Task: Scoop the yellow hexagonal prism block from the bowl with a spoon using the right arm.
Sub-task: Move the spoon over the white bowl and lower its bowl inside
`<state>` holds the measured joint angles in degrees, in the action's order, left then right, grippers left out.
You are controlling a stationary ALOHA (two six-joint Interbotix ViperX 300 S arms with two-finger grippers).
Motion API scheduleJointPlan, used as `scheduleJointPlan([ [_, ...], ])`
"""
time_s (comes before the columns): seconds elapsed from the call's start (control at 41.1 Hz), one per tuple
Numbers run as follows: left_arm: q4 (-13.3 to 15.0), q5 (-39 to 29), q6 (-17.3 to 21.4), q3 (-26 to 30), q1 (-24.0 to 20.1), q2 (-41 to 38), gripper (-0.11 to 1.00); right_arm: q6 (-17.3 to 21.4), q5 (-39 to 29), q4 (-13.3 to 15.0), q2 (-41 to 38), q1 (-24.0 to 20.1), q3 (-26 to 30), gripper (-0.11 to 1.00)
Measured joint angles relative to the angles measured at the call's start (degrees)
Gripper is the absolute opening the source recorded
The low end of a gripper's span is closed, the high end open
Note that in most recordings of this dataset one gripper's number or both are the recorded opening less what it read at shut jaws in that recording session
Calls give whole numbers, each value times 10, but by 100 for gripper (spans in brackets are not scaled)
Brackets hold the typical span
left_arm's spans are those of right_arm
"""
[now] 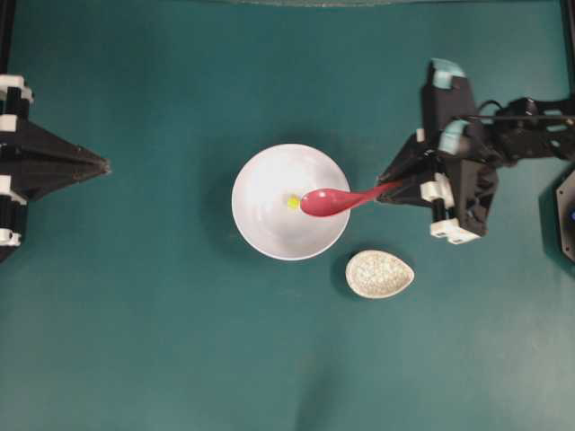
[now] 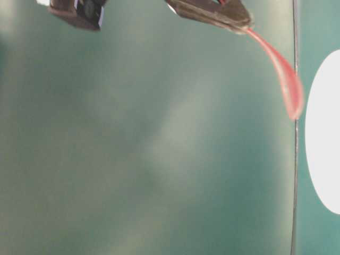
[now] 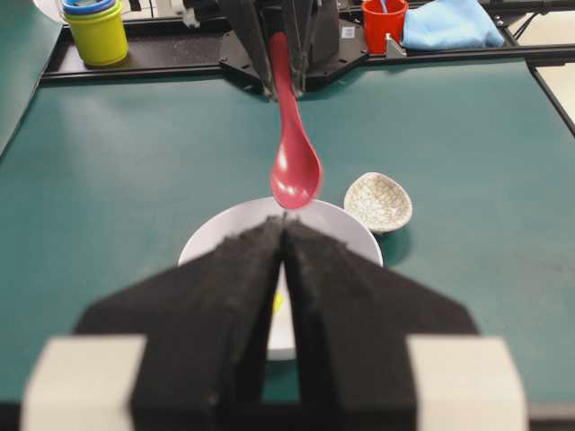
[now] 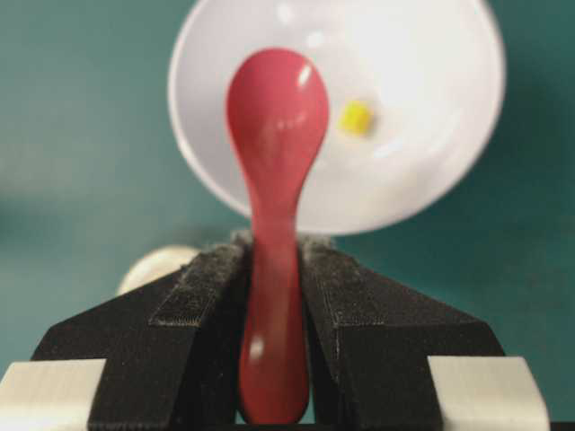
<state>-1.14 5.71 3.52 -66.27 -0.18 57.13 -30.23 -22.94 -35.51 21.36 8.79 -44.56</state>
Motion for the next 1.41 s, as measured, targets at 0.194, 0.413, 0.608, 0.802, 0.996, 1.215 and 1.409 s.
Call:
scheduleJointPlan([
  [0.194, 0, 0, -1, 1, 0, 1, 8, 6, -73, 21, -54, 7, 58, 24],
  [0.413, 0, -1, 0, 0, 0, 2, 8, 49, -131, 62, -109, 15, 113, 24],
  [0.608, 0, 0, 0, 0, 1, 2, 8, 124, -176, 133, -141, 15, 153, 24],
  [0.802, 0, 0, 0, 0, 0, 3, 8, 171, -218, 177, -162, 15, 180, 24],
  [0.996, 0, 0, 0, 1, 0, 3, 8, 173, -228, 179, -174, 13, 195, 24],
  [1.215, 0, 0, 0, 1, 0, 3, 8, 173, -235, 180, -183, 10, 201, 24],
  [1.409, 0, 0, 0, 1, 1, 3, 8, 176, -241, 180, -191, 10, 201, 24],
])
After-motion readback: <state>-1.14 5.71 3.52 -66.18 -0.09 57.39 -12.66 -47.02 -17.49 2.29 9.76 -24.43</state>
